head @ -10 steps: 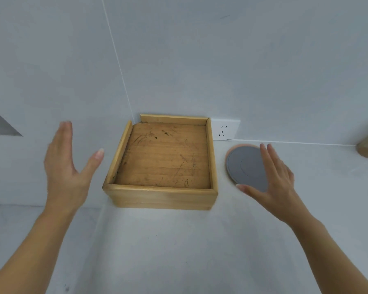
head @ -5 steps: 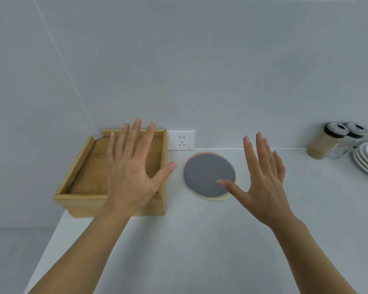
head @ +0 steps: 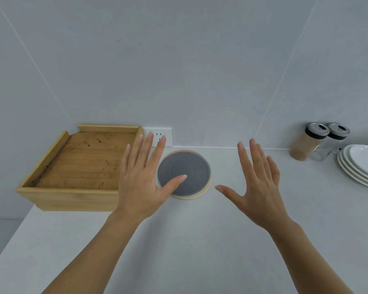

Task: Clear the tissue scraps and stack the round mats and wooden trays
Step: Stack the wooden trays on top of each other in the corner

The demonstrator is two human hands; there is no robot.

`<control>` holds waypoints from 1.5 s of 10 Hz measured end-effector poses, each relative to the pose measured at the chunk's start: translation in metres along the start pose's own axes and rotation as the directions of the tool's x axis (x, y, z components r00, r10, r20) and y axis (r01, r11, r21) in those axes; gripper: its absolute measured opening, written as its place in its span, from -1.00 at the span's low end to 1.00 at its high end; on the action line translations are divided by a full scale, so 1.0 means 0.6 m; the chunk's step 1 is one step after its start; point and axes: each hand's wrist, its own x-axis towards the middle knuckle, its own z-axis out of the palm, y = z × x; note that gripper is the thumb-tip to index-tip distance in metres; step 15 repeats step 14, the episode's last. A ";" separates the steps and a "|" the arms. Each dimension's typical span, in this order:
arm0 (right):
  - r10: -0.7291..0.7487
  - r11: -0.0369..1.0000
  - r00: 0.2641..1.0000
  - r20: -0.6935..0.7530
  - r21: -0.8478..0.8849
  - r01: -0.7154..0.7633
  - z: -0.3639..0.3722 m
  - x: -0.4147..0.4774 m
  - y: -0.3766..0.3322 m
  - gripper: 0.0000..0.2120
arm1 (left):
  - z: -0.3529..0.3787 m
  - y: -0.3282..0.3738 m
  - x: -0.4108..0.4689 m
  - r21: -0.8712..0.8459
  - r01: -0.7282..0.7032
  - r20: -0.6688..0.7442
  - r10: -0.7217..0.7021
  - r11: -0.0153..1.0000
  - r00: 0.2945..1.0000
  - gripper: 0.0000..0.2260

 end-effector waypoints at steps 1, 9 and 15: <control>0.001 1.000 0.996 0.085 0.022 -0.002 0.034 -0.001 0.013 -0.15 | 0.037 0.003 -0.016 -0.035 0.048 0.092 -0.045 0.998 0.995 -0.15; -0.012 0.999 0.931 0.365 0.034 0.000 0.230 0.066 0.053 -0.34 | 0.233 -0.086 -0.015 -0.028 0.268 0.385 -0.237 0.963 0.892 0.04; 0.009 0.997 0.869 0.495 0.058 -0.043 0.208 0.061 0.065 -0.41 | 0.206 -0.063 -0.010 0.120 0.277 0.464 -0.301 0.953 0.833 0.05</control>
